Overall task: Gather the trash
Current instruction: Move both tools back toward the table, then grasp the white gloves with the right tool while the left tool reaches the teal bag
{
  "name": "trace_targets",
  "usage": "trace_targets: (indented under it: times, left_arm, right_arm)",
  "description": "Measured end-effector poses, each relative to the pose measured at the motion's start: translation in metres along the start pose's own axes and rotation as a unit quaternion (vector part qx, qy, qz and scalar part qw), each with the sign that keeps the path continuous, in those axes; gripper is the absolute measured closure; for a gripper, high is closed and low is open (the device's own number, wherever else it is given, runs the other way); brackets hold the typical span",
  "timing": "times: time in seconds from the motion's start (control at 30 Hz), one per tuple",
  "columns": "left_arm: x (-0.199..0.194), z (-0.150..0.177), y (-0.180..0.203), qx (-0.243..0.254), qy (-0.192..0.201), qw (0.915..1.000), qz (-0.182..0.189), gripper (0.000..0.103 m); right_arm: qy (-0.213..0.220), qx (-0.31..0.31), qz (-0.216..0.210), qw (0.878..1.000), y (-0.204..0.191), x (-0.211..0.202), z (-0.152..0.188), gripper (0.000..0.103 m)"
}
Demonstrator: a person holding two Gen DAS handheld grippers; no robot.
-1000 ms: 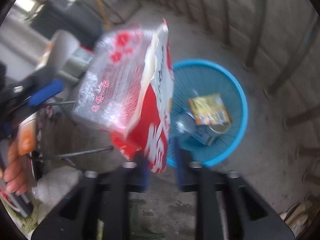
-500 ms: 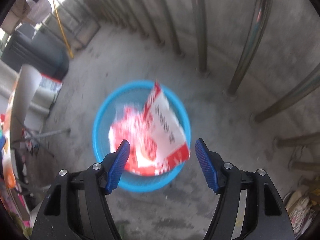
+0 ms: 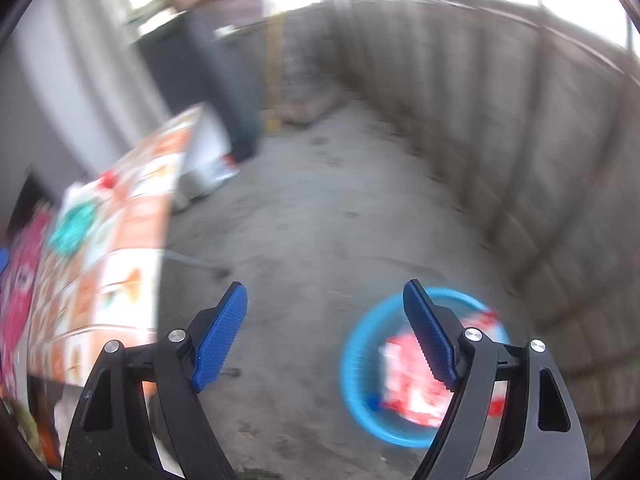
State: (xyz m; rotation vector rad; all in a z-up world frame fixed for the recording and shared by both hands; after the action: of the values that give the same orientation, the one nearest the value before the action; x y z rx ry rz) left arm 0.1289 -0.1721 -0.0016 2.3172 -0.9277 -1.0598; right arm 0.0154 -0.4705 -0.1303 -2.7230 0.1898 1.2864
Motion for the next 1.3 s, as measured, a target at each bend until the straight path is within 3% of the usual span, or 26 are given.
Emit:
trace_targets:
  times: [0.17, 0.47, 0.63, 0.73, 0.87, 0.97, 1.07, 1.23, 1.3]
  left_arm:
    - [-0.046, -0.016, -0.067, -0.029, 0.06, 0.9961, -0.058, 0.022]
    - [-0.082, -0.029, -0.16, -0.098, 0.104, 0.9815, -0.128, 0.022]
    - [-0.086, -0.03, -0.185, -0.113, 0.107, 0.9775, -0.142, 0.022]
    - [-0.088, -0.033, -0.198, -0.121, 0.109, 0.9763, -0.143, 0.022]
    - [-0.09, -0.039, -0.213, -0.127, 0.112, 0.9757, -0.14, 0.022]
    - [-0.091, -0.041, -0.22, -0.13, 0.112, 0.9761, -0.134, 0.022]
    - [-0.09, -0.042, -0.227, -0.133, 0.11, 0.9765, -0.129, 0.022]
    - [-0.093, -0.041, -0.236, -0.135, 0.113, 0.9766, -0.124, 0.022]
    - [-0.096, -0.042, -0.24, -0.137, 0.117, 0.9762, -0.121, 0.022]
  right_arm:
    - [0.023, -0.064, -0.078, 0.995, -0.099, 0.0, -0.046, 0.024]
    - [0.022, -0.118, -0.192, 0.974, -0.244, -0.015, -0.105, 0.02]
    - [-0.003, -0.079, -0.262, 0.962, -0.296, 0.001, -0.127, 0.02]
    - [-0.025, -0.02, -0.308, 0.951, -0.317, 0.017, -0.139, 0.02]
    - [-0.043, 0.054, -0.328, 0.942, -0.327, 0.049, -0.159, 0.02]
    - [-0.05, 0.097, -0.324, 0.94, -0.324, 0.074, -0.174, 0.028]
    - [-0.066, 0.118, -0.319, 0.938, -0.326, 0.098, -0.182, 0.044]
    - [-0.062, 0.097, -0.313, 0.943, -0.338, 0.106, -0.19, 0.099]
    - [-0.055, 0.078, -0.323, 0.941, -0.349, 0.098, -0.192, 0.101]
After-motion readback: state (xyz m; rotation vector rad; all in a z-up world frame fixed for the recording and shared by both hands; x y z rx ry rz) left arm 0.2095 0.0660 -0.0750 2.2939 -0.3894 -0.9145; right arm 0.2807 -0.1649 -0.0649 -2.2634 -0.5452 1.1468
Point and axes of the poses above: each gripper's, at about its wrist camera, not at the fingertips, and x roughly the way its jaws point, y to its right, z to its underside, the point moved 10 cm from there along x, roughly the way its jaws point, and after that the axes turned 15 degrees about -x, right-handed, at the moved point
